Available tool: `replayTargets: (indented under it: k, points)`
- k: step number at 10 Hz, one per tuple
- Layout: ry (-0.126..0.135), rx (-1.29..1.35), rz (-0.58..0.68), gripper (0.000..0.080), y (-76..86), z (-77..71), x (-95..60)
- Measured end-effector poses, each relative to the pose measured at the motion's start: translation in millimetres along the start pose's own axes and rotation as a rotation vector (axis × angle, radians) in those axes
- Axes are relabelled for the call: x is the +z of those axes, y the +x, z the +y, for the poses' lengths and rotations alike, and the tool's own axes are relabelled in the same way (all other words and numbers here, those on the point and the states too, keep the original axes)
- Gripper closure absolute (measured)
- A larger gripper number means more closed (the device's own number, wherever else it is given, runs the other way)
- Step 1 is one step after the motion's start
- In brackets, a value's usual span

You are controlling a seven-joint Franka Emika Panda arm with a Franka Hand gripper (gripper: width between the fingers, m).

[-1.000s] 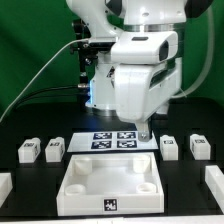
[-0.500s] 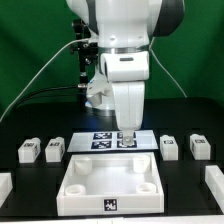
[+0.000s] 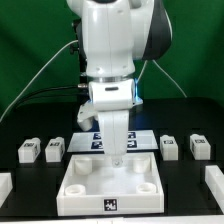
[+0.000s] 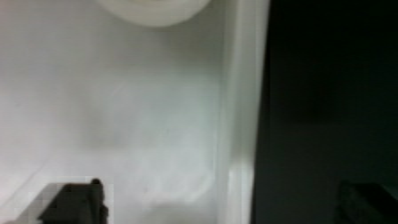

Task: Assemble one leg

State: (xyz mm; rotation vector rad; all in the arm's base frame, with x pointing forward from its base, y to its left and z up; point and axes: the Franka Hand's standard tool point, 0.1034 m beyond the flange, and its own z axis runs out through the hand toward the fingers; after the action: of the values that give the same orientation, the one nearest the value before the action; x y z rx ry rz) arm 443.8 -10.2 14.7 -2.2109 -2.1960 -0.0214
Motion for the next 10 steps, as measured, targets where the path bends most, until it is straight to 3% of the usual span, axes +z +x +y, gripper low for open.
replayTargets:
  k: [2, 4, 5, 6, 7, 8, 9, 10]
  points:
    - [-0.007, 0.013, 0.004, 0.015, -10.8, 2.4, 7.9]
    - [-0.007, 0.015, 0.004, 0.0176, -10.4, 2.2, 8.0]
    - [-0.007, 0.015, 0.004, 0.0348, -10.5, 2.1, 8.2]
    - [-0.006, 0.015, 0.004, 0.0348, -10.5, 2.1, 8.2]
    - [-0.006, 0.015, 0.004, 0.055, -10.5, 2.1, 8.3]
    - [-0.006, 0.015, 0.004, 0.0695, -10.6, 2.0, 8.3]
    - [-0.008, 0.015, 0.004, 0.0695, -10.6, 2.4, 8.1]
    - [-0.008, 0.015, 0.004, 0.0748, -10.6, 2.5, 8.1]
